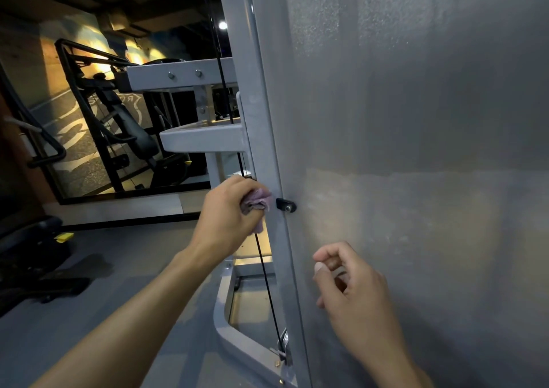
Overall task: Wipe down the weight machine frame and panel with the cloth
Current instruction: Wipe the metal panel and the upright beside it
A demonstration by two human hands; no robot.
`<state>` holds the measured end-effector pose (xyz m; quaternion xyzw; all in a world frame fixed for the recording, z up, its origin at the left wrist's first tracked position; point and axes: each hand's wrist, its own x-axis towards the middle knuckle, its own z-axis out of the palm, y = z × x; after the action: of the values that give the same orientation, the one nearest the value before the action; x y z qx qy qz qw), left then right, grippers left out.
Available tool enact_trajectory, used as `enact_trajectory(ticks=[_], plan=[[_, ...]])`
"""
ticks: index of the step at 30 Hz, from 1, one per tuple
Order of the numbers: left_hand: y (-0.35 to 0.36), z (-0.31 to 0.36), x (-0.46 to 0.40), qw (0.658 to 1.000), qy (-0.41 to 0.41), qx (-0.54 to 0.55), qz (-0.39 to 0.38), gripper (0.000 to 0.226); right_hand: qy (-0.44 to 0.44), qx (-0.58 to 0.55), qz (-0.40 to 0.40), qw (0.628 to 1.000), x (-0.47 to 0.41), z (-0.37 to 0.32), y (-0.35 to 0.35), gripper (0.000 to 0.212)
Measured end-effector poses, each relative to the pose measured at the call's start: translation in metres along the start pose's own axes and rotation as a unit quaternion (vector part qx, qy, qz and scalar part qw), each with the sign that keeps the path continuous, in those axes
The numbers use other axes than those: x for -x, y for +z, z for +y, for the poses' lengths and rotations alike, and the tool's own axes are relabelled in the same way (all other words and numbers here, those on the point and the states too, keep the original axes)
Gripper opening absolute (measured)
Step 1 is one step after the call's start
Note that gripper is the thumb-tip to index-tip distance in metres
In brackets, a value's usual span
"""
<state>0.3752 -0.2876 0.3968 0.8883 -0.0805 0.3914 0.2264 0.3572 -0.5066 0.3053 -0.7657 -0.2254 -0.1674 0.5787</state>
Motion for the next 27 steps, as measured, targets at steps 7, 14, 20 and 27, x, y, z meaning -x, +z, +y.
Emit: enact_trajectory(ticks=[7,14,20,27], plan=[[0.026,0.01,0.01,0.999,0.022,0.024,0.025,0.024,-0.003,0.006,0.004,1.0,0.0,0.003,-0.001,0.022],[0.043,0.007,0.025,0.982,-0.123,0.088,0.115,0.009,-0.004,0.012,0.004,1.0,0.0,0.006,-0.005,0.018],[0.081,0.029,0.046,0.98,-0.124,0.119,0.095,0.014,-0.003,0.012,0.004,1.0,0.001,0.007,-0.008,0.018],[0.059,0.011,0.028,0.966,-0.147,0.145,0.153,0.012,-0.001,0.012,0.005,1.0,0.002,0.007,-0.013,0.019]])
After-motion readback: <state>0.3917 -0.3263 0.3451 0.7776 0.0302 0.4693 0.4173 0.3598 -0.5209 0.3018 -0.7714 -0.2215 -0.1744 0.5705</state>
